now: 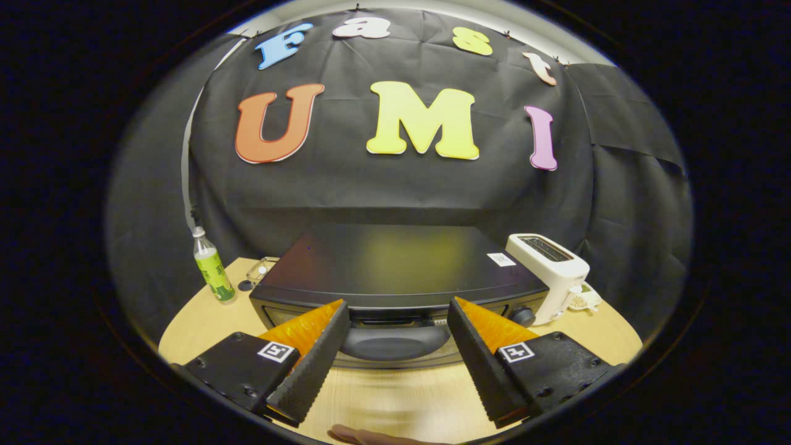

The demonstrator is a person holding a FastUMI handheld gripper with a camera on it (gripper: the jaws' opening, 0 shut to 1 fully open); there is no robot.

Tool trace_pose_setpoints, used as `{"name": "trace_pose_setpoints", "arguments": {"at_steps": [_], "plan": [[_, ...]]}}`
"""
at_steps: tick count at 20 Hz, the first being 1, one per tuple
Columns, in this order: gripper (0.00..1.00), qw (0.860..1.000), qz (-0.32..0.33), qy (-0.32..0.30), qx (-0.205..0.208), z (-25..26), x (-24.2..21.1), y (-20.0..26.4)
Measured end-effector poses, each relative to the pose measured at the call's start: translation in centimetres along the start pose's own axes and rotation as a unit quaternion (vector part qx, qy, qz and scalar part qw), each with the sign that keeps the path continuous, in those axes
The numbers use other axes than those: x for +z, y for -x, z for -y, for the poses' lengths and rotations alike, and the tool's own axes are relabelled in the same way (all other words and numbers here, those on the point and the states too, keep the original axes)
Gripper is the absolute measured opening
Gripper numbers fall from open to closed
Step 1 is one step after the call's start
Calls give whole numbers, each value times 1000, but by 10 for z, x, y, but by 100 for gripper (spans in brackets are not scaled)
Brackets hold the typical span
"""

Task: Open the toaster oven, put the food inside, and close the toaster oven door.

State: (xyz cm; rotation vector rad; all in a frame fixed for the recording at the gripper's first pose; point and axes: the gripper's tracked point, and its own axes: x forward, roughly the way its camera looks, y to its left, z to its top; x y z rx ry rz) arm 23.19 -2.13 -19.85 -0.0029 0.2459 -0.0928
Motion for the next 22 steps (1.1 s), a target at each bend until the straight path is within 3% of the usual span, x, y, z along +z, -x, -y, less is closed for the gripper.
{"name": "trace_pose_setpoints", "arguments": {"at_steps": [9, 22], "plan": [[100, 999, -26, 1, 40, -6, -11, -12], [100, 998, -39, 10, 40, -1, -63, 45]]}}
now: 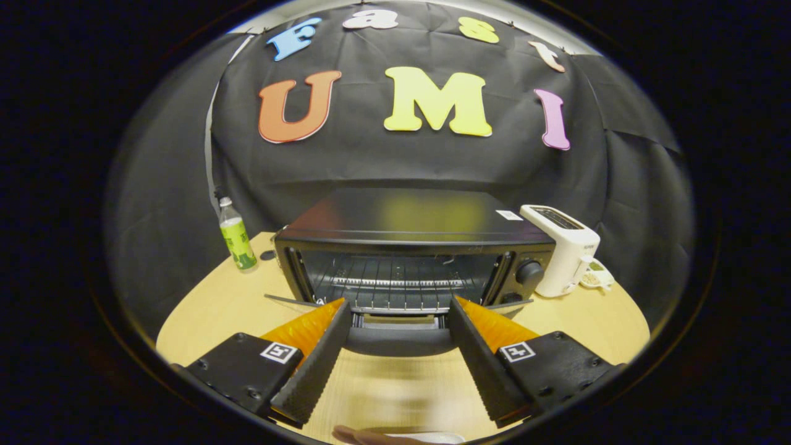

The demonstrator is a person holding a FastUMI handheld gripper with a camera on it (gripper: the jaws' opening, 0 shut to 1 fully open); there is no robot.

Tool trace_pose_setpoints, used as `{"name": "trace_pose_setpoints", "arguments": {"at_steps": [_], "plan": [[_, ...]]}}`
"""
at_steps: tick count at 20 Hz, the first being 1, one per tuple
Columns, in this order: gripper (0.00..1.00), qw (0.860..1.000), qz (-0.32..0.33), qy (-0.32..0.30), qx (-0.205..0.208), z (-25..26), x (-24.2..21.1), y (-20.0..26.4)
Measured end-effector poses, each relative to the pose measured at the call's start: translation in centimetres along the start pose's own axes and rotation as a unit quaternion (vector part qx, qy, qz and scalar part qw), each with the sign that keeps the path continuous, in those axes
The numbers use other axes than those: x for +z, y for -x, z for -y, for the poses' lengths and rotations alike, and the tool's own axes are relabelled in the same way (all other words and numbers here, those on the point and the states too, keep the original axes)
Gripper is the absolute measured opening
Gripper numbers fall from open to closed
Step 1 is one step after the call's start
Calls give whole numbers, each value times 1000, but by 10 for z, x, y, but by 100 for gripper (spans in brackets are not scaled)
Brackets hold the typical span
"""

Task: Open the toaster oven, put the food inside, and close the toaster oven door.

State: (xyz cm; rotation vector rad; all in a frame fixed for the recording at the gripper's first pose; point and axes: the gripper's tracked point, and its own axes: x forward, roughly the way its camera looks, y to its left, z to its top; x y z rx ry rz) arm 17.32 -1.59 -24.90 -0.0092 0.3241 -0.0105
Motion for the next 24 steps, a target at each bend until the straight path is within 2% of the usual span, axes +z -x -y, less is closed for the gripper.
{"name": "trace_pose_setpoints", "arguments": {"at_steps": [6, 8, 12, 19, 24], "plan": [[100, 999, -21, -30, -8, -2, -54, 19], [100, 999, -29, -18, -9, -4, -64, 21], [100, 996, -77, -32, -14, -1, -102, 24], [100, 997, -78, -28, 0, -10, -110, 36], [100, 997, -70, -13, 17, -13, -120, 81]]}}
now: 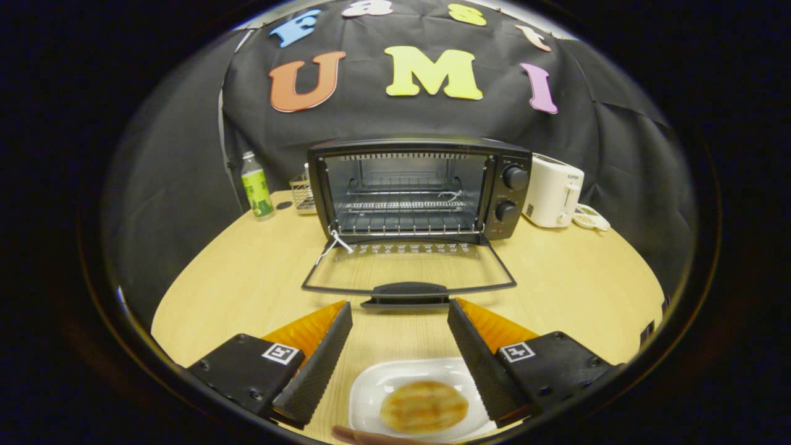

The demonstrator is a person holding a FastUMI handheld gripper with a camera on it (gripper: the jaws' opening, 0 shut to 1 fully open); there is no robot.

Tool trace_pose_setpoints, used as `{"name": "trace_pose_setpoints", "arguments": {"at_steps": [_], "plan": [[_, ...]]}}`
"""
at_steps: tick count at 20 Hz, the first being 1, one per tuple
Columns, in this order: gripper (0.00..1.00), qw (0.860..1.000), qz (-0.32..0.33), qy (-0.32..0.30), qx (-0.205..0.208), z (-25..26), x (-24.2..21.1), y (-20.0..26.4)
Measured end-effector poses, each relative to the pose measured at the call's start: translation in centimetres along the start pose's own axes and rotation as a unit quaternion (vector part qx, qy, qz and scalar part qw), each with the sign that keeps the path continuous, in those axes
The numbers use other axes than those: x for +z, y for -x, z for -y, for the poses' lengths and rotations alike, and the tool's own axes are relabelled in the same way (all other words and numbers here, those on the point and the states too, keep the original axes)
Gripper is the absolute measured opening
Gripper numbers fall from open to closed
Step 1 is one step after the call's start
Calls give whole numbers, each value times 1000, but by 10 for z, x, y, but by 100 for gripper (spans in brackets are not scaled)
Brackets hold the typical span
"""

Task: Open the toaster oven, put the food inside, and close the toaster oven door.

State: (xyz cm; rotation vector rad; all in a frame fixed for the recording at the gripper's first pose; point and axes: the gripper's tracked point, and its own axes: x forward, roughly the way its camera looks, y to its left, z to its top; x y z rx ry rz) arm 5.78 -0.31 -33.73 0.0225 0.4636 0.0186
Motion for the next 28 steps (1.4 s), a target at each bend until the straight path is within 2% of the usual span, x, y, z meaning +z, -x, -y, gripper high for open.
{"name": "trace_pose_setpoints", "arguments": {"at_steps": [6, 11, 16, 22, 26, 28], "plan": [[100, 999, 51, -6, -4, 14, -36, 53], [100, 996, 85, -24, -14, 26, -75, 65], [100, 995, 100, 6, -12, 13, -92, 66], [100, 998, 55, -36, -14, 19, -112, 55], [100, 997, 61, -40, -32, 30, -109, 56], [93, 996, 64, -45, -34, 31, -106, 57]]}}
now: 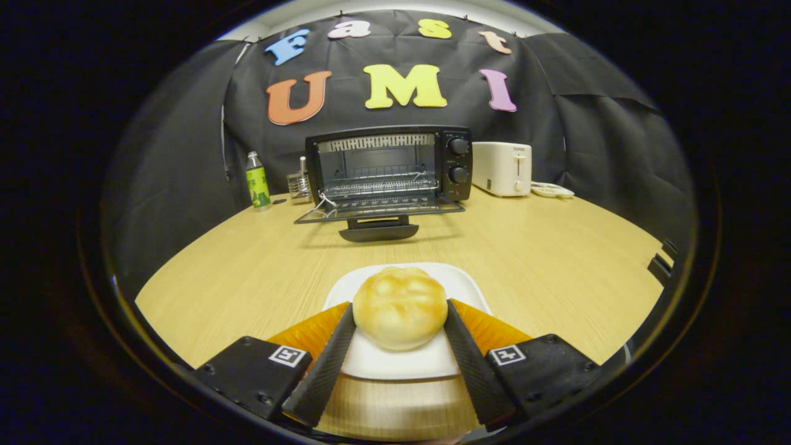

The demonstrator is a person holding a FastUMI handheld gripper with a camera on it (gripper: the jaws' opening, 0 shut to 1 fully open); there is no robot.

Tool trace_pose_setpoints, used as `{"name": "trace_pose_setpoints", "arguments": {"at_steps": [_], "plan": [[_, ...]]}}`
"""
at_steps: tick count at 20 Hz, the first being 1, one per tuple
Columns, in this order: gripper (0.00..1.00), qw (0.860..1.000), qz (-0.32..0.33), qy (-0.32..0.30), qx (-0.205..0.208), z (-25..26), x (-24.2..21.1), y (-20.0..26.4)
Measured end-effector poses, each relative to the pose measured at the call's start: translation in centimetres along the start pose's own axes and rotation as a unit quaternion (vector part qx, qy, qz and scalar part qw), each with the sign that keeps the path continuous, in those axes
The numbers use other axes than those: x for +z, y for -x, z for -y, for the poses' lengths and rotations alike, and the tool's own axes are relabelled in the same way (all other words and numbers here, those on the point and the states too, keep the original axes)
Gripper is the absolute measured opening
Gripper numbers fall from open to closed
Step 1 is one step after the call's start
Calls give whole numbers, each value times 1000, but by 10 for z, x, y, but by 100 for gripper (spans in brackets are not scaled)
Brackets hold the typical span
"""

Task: Open the toaster oven, put the food inside, and close the toaster oven door.

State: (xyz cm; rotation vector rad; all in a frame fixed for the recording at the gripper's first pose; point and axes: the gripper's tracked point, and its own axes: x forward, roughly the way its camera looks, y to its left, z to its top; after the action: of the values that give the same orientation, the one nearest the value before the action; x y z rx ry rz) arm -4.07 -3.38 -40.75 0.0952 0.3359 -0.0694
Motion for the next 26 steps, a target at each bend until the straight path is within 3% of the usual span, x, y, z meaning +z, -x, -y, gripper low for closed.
{"name": "trace_pose_setpoints", "arguments": {"at_steps": [9, 18, 22, 26], "plan": [[88, 997, 57, -42, 28, -5, 63, 16], [88, 971, 152, -143, 113, -36, 150, 23], [87, 961, 145, -192, 138, -49, 166, 9], [87, 959, 136, -215, 128, -40, 176, -16]]}}
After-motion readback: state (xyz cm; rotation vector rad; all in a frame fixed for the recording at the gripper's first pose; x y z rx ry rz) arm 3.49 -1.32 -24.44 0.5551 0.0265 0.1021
